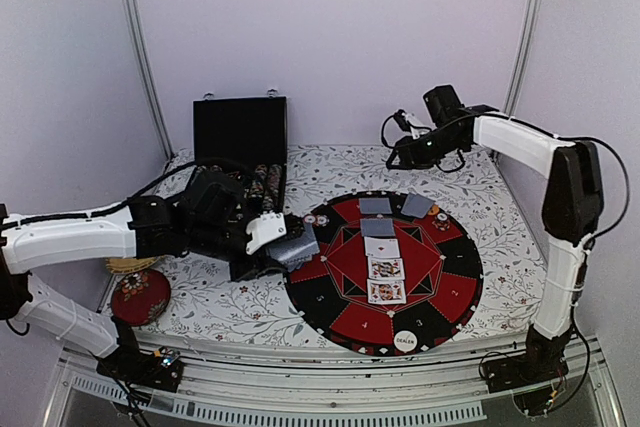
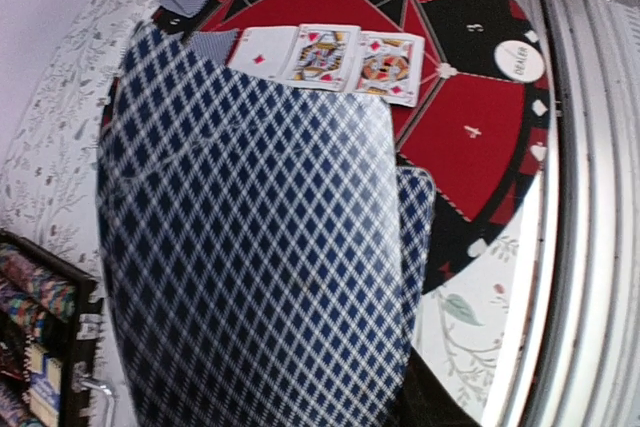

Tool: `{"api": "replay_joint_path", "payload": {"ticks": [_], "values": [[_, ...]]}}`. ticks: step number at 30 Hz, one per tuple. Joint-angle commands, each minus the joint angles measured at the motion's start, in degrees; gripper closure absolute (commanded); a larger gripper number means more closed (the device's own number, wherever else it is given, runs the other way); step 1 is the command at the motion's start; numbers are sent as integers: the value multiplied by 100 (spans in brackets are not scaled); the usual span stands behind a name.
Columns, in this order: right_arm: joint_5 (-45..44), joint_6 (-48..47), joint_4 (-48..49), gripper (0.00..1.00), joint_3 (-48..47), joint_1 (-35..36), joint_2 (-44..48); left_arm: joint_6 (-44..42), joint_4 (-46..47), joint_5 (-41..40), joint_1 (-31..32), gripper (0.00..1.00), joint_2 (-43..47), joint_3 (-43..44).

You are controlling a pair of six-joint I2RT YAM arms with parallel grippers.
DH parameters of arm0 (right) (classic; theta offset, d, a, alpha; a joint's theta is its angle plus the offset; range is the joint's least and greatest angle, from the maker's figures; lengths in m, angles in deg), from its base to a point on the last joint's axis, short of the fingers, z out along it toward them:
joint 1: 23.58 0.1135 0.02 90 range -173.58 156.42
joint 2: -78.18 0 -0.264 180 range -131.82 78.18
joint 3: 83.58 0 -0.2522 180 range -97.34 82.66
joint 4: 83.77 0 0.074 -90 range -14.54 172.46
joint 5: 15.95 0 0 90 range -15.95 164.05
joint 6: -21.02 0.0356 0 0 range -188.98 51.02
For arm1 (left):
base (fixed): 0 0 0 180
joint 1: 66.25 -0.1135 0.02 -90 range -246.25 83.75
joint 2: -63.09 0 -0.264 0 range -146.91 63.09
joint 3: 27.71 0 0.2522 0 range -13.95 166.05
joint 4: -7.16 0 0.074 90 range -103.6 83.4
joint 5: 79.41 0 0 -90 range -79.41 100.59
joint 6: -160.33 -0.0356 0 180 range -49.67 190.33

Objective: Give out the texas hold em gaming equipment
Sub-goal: Place the face-down deck piles on the poker table mat.

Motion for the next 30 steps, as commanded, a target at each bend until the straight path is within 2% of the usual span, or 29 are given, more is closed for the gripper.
{"api": "replay_joint_path", "payload": {"ticks": [1, 7, 10, 14, 18, 22, 30], "values": [[-187, -291, 39, 55, 630, 204, 955, 1102, 389, 222, 568, 56, 61, -595], [-212, -274, 8, 55, 1193, 471, 1444, 2376, 1075, 593, 943, 57, 123, -1459], [-404, -293, -127, 55, 1228, 681, 1509, 2859, 1205, 462, 1276, 56, 66, -1653], [-412, -292, -119, 55, 1277, 901, 1545, 3297, 1118, 180, 1412, 55, -376, -1597], [-403, -262, -63, 55, 1367, 994, 1567, 3385, 1361, -188, 1404, 55, -814, -1377], [-429, -248, -62, 55, 1492, 1008, 1655, 3325, 2024, -158, 1406, 55, -1255, -1255], [-539, -223, -91, 55, 1739, 1020, 1801, 2950, 2142, 161, 1327, 54, -2059, -645]]}}
